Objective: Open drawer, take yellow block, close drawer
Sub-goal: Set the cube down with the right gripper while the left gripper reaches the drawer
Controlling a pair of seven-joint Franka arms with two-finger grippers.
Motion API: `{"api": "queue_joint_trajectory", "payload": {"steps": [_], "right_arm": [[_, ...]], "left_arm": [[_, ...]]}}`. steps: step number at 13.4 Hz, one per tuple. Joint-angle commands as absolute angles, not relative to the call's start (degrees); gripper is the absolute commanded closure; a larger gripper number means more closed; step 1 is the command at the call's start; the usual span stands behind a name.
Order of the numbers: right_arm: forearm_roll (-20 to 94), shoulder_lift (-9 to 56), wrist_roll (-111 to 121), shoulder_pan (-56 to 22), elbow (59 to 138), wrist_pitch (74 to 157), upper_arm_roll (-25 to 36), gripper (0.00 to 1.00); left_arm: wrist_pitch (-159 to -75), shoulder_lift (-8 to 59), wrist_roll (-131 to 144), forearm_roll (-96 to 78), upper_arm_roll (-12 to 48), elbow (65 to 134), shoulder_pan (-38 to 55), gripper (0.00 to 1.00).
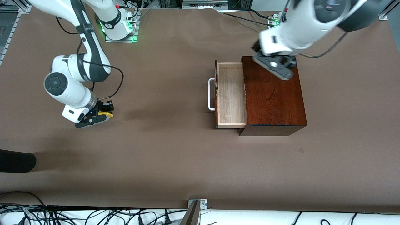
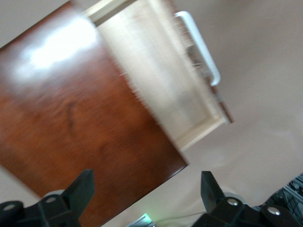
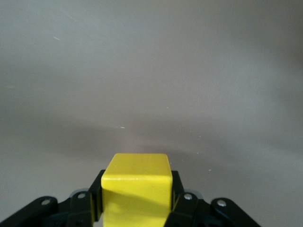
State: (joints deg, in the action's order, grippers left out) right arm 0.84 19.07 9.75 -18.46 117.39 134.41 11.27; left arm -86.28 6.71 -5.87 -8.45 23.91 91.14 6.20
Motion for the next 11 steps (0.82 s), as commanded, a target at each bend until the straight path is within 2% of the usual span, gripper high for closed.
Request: {"api": "queue_joint_trajectory", "payload": {"steps": [1, 3, 6, 9, 11], "right_arm": [[1.58, 21.08, 6.52, -16.79, 121.28, 141.75, 9.76, 1.00], [1.58, 22.49, 4.58, -15.39, 121.90, 142.47, 8.79, 1.00], [1.76, 24.61, 2.90, -14.77, 124.53, 148.07, 8.70, 1.00], [1.85, 24.87, 0.09, -14.68, 124.72, 148.54, 7.92, 0.98], [1.85, 24.70, 0.70, -14.50, 124.54, 148.54, 7.91, 0.00]], "left_arm": [[-84.54, 16.24, -7.38, -12.98, 26.01, 82.80, 9.74, 0.00], [-87.69, 20.89, -13.05, -13.01, 26.19, 81.75, 13.17, 0.00], [-96.91, 25.39, -26.76, -9.43, 26.28, 81.12, 16.87, 0.00], [-106.49, 29.87, -38.11, -4.86, 26.28, 81.12, 20.29, 0.00], [-111.95, 33.38, -44.27, 1.63, 26.28, 81.21, 22.84, 0.00]]}}
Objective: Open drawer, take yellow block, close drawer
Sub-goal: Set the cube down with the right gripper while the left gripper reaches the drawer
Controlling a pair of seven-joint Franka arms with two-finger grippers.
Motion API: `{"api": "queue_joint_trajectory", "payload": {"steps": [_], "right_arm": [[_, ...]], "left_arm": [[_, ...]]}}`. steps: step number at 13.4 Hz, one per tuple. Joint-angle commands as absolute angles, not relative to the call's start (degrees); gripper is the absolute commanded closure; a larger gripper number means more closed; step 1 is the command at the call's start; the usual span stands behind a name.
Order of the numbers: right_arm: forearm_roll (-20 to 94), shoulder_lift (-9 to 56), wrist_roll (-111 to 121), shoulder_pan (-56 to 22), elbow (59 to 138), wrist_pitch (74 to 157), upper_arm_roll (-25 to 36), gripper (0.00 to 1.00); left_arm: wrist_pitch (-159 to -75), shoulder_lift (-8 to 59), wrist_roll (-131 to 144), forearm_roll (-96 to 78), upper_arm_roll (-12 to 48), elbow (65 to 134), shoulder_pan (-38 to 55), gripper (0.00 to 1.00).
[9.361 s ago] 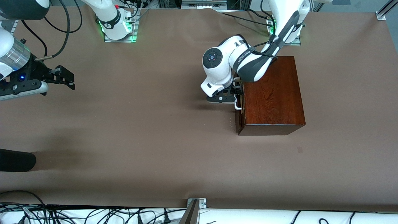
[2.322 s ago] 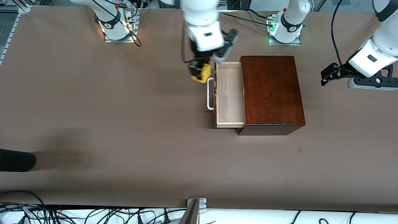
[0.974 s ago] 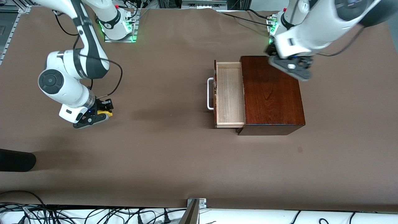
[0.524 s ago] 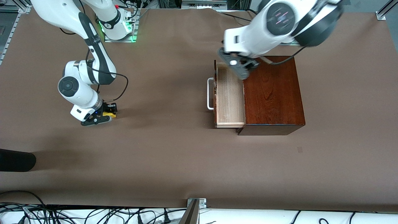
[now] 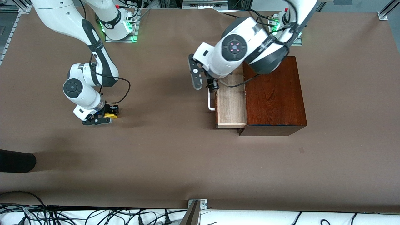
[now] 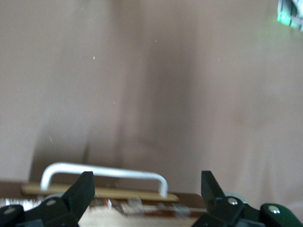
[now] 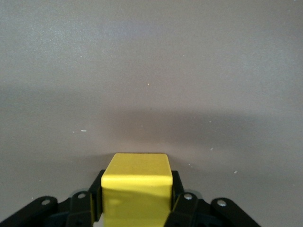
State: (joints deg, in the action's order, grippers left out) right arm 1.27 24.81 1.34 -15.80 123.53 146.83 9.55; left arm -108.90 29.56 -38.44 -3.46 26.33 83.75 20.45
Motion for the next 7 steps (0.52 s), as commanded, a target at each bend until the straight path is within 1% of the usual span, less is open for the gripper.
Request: {"api": "queue_joint_trajectory", "payload": {"steps": [1, 2, 3, 5, 7], "right_arm": [[1.85, 23.48, 0.70, -14.50, 124.37, 148.45, 7.91, 0.00], [1.85, 20.86, 0.62, -14.50, 124.28, 147.23, 7.74, 0.00], [1.76, 18.22, 0.70, -14.50, 123.41, 144.00, 7.65, 0.00], [1.76, 13.91, 0.96, -14.59, 119.38, 134.61, 7.65, 0.00], [1.67, 11.08, 1.14, -14.94, 112.80, 123.89, 7.73, 0.00]], "left_arm": [[-113.80, 35.05, -45.17, 4.02, 26.28, 81.30, 23.98, 0.00], [-114.95, 36.63, -45.26, 5.78, 26.19, 81.30, 24.43, 0.00], [-115.22, 37.69, -45.26, 7.11, 26.19, 81.30, 25.22, 0.00], [-115.31, 38.14, -45.17, 8.08, 25.93, 82.00, 26.37, 0.00], [-114.96, 38.85, -45.26, 10.79, 25.58, 83.05, 26.19, 0.00]]}}
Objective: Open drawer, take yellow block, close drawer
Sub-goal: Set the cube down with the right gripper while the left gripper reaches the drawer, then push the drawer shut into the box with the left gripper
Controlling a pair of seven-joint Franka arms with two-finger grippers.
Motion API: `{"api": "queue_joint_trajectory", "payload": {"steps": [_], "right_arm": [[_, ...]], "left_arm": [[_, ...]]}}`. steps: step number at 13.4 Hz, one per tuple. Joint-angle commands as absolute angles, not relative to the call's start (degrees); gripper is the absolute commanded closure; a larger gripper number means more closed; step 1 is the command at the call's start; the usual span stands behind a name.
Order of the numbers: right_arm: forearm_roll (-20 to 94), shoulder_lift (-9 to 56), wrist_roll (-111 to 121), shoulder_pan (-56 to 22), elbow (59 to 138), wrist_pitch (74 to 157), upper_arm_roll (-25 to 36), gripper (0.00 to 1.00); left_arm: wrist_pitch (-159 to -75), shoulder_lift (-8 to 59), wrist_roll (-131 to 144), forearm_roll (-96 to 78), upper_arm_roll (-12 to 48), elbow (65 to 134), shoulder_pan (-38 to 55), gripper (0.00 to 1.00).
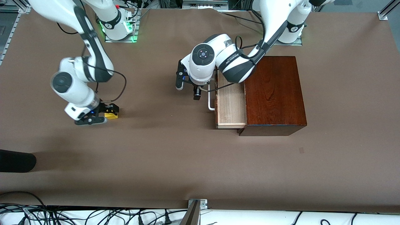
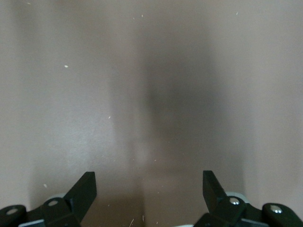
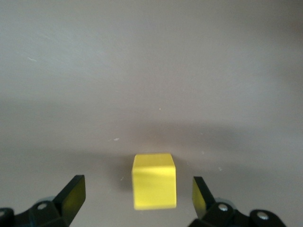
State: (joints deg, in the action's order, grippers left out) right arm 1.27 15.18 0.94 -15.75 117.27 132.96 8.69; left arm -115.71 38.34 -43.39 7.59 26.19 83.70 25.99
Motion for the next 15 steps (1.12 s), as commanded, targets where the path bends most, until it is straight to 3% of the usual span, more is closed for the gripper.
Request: {"api": "queue_joint_trajectory", "payload": {"steps": [1, 6, 10, 15], "right_arm": [[1.76, 10.47, 1.23, -14.94, 108.59, 118.18, 7.73, 0.00], [1.85, 9.23, 3.93, -12.76, 91.43, 96.71, 7.74, 0.00], [1.85, 5.72, 6.06, -10.81, 90.53, 92.12, 7.30, 0.00], [1.76, 5.54, 6.41, -10.81, 88.60, 92.02, 7.73, 0.00]], "left_arm": [[-114.61, 39.02, -45.18, 13.77, 25.66, 83.67, 26.19, 0.00], [-105.85, 38.32, -45.18, 15.12, 24.35, 84.55, 23.83, 0.00], [-100.64, 37.80, -45.18, 15.21, 24.35, 84.29, 21.45, 0.00], [-95.46, 36.48, -45.18, 15.21, 24.26, 84.29, 18.03, 0.00]]}}
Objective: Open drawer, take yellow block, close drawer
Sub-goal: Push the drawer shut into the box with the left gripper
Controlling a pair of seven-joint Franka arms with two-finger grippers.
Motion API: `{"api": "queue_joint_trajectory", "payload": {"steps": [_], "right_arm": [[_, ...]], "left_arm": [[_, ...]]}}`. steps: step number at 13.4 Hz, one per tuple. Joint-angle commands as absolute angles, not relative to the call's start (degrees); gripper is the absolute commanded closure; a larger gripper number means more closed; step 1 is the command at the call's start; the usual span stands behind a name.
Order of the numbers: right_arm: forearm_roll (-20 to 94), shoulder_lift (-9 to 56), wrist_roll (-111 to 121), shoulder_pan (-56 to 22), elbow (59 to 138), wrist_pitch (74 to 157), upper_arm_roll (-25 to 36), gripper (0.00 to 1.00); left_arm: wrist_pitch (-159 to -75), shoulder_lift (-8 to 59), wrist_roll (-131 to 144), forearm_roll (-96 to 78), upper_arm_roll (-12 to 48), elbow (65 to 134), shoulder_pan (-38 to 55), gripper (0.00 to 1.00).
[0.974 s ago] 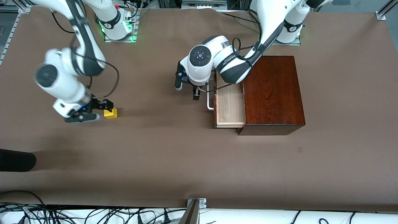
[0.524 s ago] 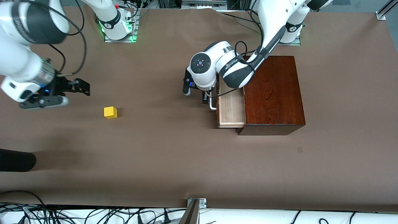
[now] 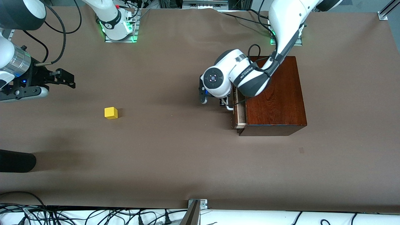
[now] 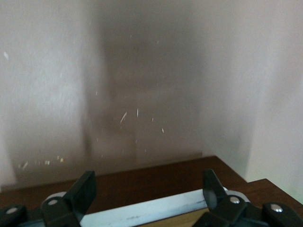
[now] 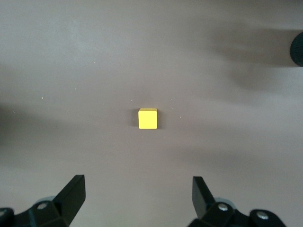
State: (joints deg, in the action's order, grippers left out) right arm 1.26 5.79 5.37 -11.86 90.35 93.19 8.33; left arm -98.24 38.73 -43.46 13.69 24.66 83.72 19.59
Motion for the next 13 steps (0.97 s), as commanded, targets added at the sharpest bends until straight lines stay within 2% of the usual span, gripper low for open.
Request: {"api": "queue_joint_trajectory", "payload": {"steps": [1, 6, 10, 13], "right_arm": [[1.76, 5.54, 6.42, -10.81, 87.64, 91.93, 7.73, 0.00], [0.70, 5.63, 5.98, -10.99, 86.75, 91.85, 7.82, 0.00], [-0.60, 5.98, 5.98, -10.98, 85.87, 92.11, 7.74, 0.00], [-1.14, 6.15, 5.98, -10.99, 85.87, 92.37, 7.73, 0.00]], "left_arm": [[-94.93, 36.13, -45.18, 15.21, 24.26, 84.29, 17.15, 0.00], [-93.87, 35.77, -45.18, 14.94, 24.78, 83.76, 16.08, 0.00], [-94.04, 28.94, -44.38, 13.80, 25.84, 80.70, 16.09, 0.00], [-93.69, 24.18, -45.08, 11.78, 25.58, 78.23, 11.01, 0.00]]}}
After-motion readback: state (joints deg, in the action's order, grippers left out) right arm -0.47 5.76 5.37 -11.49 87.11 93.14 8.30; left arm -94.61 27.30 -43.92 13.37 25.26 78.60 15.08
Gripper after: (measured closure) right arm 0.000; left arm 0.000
